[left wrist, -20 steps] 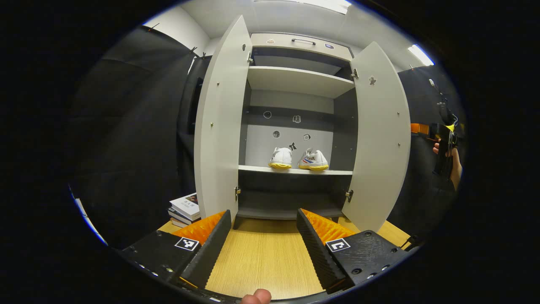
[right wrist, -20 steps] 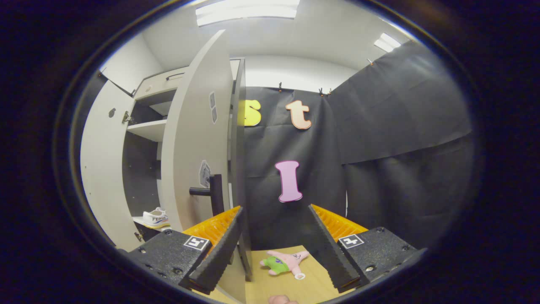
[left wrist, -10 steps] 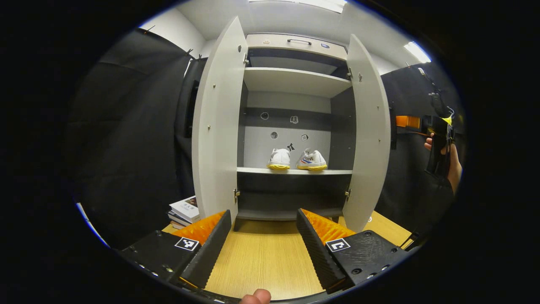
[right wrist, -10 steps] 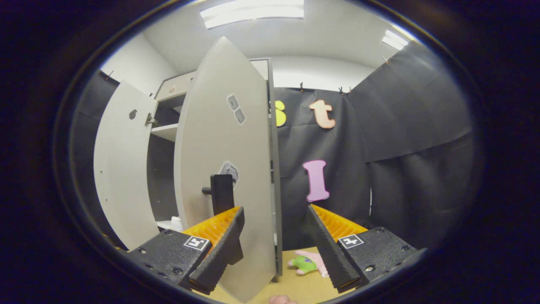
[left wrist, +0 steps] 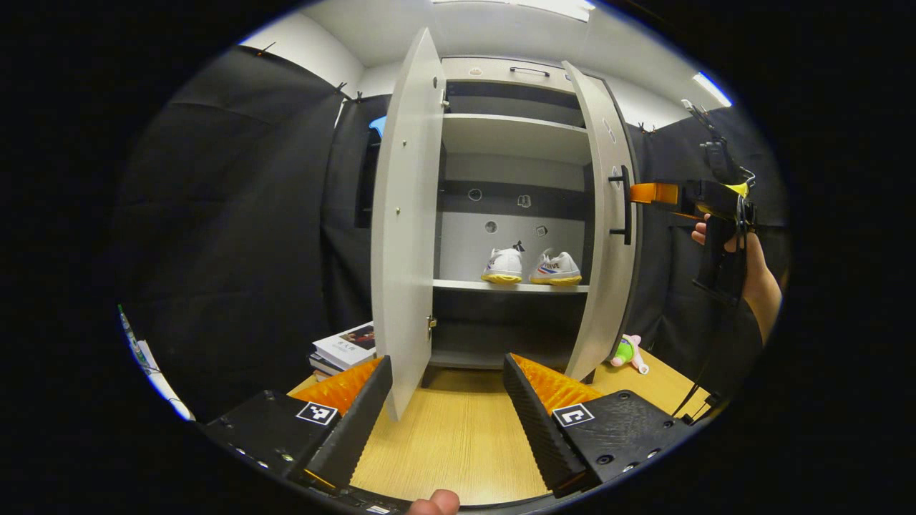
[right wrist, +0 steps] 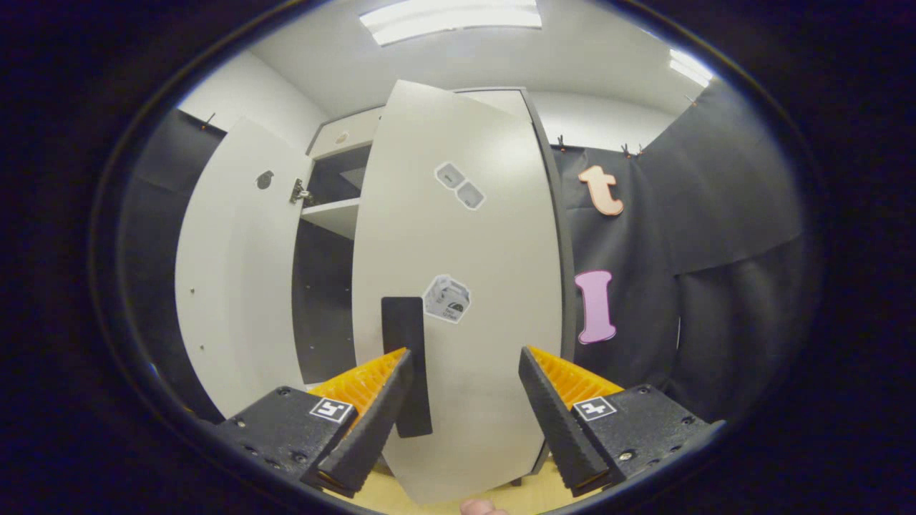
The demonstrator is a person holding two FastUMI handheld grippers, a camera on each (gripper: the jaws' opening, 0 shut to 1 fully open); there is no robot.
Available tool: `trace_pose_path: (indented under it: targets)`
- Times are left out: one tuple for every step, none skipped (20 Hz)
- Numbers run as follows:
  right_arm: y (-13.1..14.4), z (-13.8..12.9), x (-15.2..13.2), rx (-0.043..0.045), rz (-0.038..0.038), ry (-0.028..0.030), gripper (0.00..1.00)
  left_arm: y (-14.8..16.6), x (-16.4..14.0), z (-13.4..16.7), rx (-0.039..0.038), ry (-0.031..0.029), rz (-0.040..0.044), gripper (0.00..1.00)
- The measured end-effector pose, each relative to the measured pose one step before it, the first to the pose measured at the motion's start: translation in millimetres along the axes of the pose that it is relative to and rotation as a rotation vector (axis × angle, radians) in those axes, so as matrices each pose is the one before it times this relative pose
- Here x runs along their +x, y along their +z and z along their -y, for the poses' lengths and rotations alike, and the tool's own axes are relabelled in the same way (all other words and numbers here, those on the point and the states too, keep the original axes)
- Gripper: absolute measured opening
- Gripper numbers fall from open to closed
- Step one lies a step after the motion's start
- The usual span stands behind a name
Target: Grab one shoe with the right hand and put it into the shoe cabinet, grab the other shoe with the left hand and put it into the shoe cabinet; then close the right door with the right hand and the left door with the left hand.
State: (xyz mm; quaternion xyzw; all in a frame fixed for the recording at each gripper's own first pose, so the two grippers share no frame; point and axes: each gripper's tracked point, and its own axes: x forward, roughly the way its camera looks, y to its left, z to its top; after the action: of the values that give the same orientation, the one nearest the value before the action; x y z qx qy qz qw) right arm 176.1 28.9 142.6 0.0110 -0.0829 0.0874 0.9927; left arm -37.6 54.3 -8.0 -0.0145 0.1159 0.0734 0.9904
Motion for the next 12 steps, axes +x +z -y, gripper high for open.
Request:
trace_pose_path:
  targets:
    - [-0.43, -4.20, -1.06, -0.00834, 0.00166, -0.00116, 0.93, -1.55, -0.84, -4.64, -0.00093, 0.00915, -0.00401, 0.93]
    - [0.02, -5.52, -4.46, 0.00662, 0.00115, 0.01578, 0.97, -0.75, -0.62, -3.84, -0.00065, 0.00868, -0.00311, 0.93]
    - [-1.49, -6.02, -5.63, 0.01541, -0.00798, 0.01609, 0.94, -0.62, 0.05, -3.79, -0.00203, 0.00736, 0.00002, 0.93]
    - [-2.30, -3.34, -6.59, 0.01242, -0.00934, 0.00841, 0.97, -0.07, 1.34, -2.27, -0.00189, 0.00431, -0.00055, 0.93]
    - [-3.71, -0.62, -8.07, 0.01133, -0.01203, -0.00185, 0.97, 1.29, 0.27, -1.34, -0.00178, 0.00280, -0.00104, 0.93]
    - [-5.20, -1.09, -11.18, 0.00675, -0.01471, -0.00137, 0.97, 0.63, 0.90, -0.94, -0.00186, 0.00045, 0.00300, 0.93]
    - [-4.41, -0.83, -9.75, 0.00684, -0.00722, 0.00138, 0.97, 0.53, 0.62, -2.65, -0.00054, 0.00135, 0.00177, 0.94]
    - [-6.27, -1.93, -12.43, 0.00645, -0.00606, 0.00084, 0.97, 1.10, 0.28, -2.74, 0.00276, 0.00581, 0.00541, 0.94]
    - [-6.65, -0.59, -11.01, 0.00106, -0.00798, -0.00129, 0.97, -0.52, 0.31, -3.60, 0.00243, 0.00615, 0.00048, 0.94]
    - [-8.37, -0.51, -10.45, -0.00553, -0.01041, -0.00192, 0.94, -0.28, 0.92, -3.56, 0.00109, 0.00588, 0.00124, 0.93]
    - [-7.15, -0.11, -10.59, -0.01007, -0.00489, -0.00514, 0.97, 2.23, -0.37, -2.92, 0.00063, 0.00736, 0.00325, 0.94]
    - [-6.68, 0.38, -10.21, -0.00969, -0.00020, -0.00656, 0.94, 2.50, -0.16, -4.90, 0.00157, 0.00817, 0.00491, 0.94]
